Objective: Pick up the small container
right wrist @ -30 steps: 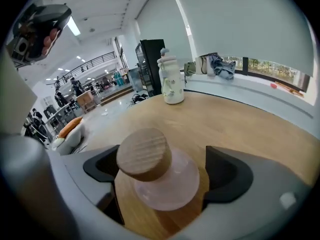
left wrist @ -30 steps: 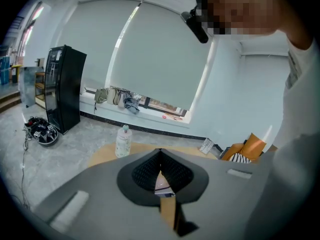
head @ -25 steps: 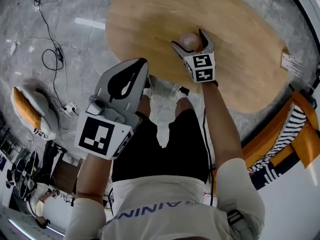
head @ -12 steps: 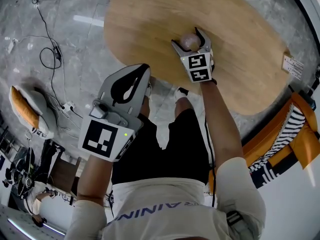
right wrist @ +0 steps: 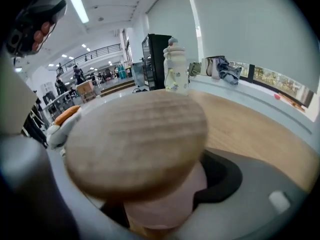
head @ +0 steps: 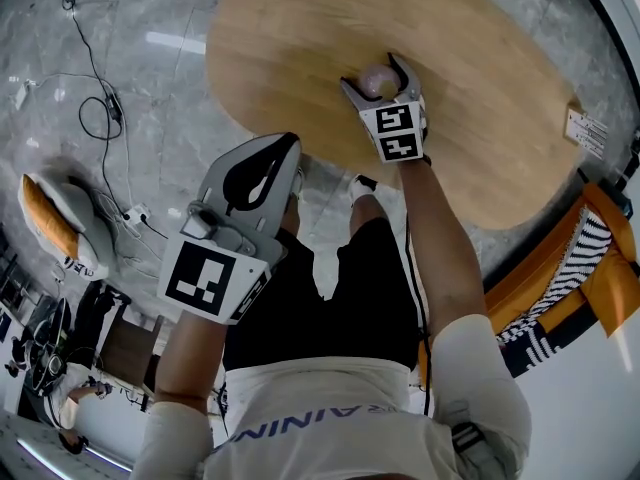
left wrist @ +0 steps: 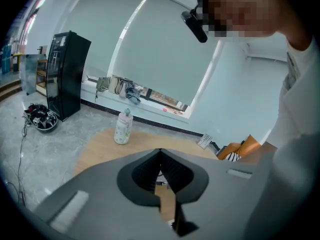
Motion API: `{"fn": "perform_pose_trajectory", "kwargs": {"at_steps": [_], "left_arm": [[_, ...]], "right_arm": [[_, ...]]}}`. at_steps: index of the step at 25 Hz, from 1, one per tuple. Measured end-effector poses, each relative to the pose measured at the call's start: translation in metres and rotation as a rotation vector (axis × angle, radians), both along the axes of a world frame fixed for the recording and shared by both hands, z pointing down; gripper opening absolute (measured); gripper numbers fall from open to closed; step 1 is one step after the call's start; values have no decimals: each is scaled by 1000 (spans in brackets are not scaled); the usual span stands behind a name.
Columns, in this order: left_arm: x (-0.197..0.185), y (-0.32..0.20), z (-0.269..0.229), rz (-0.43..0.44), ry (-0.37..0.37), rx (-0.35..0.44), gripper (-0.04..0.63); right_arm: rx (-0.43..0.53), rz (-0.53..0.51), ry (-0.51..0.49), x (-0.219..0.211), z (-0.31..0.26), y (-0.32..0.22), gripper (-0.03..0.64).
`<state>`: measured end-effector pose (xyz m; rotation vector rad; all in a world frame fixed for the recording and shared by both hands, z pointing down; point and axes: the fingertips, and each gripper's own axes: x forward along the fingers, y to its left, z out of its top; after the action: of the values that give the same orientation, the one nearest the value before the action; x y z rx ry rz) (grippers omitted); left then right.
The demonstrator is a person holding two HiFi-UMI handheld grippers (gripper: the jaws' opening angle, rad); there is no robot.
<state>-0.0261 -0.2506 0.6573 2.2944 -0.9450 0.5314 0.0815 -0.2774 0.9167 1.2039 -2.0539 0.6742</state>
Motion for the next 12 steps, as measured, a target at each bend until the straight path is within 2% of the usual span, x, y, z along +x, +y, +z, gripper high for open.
{"fn": "perform_pose_trajectory", "kwargs": {"at_steps": [7, 12], "left_arm": [[2, 2, -2, 5, -7, 9, 2], [9, 3, -20, 17, 8, 31, 3]], "right_arm": [[40, 35, -33, 9, -27, -7, 430], [71, 46, -42, 19, -69, -7, 430]]}}
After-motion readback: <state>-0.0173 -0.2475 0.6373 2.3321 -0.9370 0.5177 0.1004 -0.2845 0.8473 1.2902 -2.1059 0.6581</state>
